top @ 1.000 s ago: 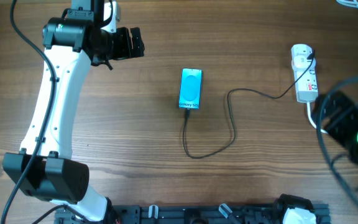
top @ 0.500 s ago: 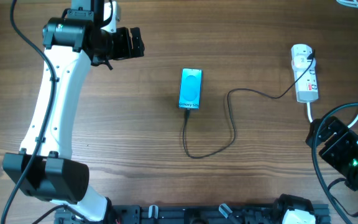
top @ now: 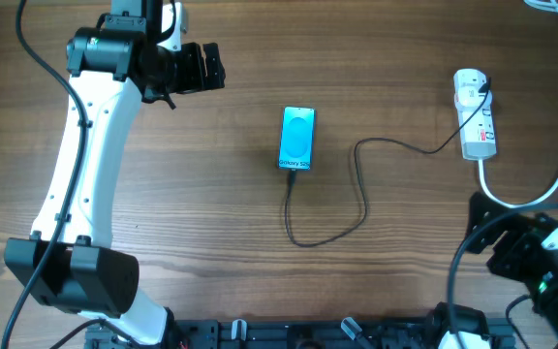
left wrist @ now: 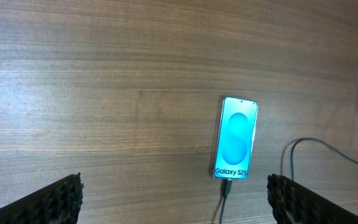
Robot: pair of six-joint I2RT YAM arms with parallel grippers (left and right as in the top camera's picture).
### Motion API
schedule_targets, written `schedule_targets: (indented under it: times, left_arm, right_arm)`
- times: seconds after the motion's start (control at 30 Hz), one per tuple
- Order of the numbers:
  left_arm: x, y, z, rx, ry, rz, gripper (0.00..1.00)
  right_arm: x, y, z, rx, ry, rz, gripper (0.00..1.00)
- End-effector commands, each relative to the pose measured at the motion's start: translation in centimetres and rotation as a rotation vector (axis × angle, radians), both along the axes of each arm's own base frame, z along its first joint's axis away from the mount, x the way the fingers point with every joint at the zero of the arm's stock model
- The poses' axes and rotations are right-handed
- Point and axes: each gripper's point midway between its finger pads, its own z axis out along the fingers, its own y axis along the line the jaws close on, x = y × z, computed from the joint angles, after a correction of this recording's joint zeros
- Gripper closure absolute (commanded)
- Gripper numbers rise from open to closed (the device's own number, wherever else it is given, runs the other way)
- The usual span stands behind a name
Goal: Plug charger to phone and switch on socket
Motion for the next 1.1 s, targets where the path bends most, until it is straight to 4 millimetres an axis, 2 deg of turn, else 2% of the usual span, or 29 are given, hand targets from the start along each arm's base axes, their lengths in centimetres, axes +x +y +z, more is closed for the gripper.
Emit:
schedule_targets:
  times: [0.0,0.13,0.23,0.33,0.57,0.67,0.73,0.83,1.07]
  left_arm:
    - [0.2,0.3,0.2,0.013,-0.01,0.003,0.0]
    - [0.2,0.3,0.2,0.013,-0.01,0.003,0.0]
    - [0.2,0.3,0.2,0.013,-0.01,0.003,0.0]
    - [0.2,0.3,0.2,0.013,-0.01,0.003,0.0]
    - [0.2,0.3,0.2,0.013,-0.01,0.003,0.0]
    - [0.2,0.3,0.2,0.013,-0.01,0.003,0.0]
    - [0.2,0.3,0.2,0.013,-0.01,0.003,0.0]
    - [0.2,0.3,0.2,0.013,-0.01,0.003,0.0]
    - [0.2,0.3,0.2,0.013,-0.01,0.003,0.0]
  right_arm:
    - [0.2,3.2,-1.4,-0.064,-0.139,0.253,0.0]
    - [1.0,3.9,-4.1,-0.098,-0.275,0.305,0.0]
    - [0.6,6.2,-5.8,-0.232,-0.427,0.503,0.0]
    - [0.6,6.9,-7.1,-0.281,-0.507,0.555,0.0]
    - [2.5,8.1,-8.7,-0.326,-0.687,0.635,0.0]
    - [3.1,8.8,-8.7,-0.445,-0.774,0.697,0.0]
    - [3.6,8.8,-9.2,-0.521,-0.809,0.713,0.0]
    - [4.8,8.3,-10.8,-0.528,-0.803,0.683,0.0]
    - [6.8,7.1,-13.7,-0.452,-0.8,0.58,0.0]
